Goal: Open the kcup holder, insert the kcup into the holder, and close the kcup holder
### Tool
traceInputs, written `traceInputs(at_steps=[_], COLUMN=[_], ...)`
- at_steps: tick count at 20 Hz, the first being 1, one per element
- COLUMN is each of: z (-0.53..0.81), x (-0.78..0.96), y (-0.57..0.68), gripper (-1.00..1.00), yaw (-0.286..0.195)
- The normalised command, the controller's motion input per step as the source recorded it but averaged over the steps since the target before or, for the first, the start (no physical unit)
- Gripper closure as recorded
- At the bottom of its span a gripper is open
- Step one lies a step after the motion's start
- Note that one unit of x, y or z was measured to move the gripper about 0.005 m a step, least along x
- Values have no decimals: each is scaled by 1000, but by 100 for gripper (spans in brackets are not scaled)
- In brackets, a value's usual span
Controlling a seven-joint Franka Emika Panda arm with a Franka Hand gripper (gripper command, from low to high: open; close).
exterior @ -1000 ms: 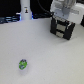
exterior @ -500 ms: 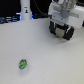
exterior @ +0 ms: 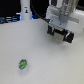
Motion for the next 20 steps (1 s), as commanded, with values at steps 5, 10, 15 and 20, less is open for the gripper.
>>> traceInputs(at_steps=[5, 10, 15, 20], z=[21, 37, 155, 258], x=[817, 768, 295, 280], y=[-474, -465, -211, -278], gripper=[100, 100, -100, -100], yaw=[-29, -32, -53, -81])
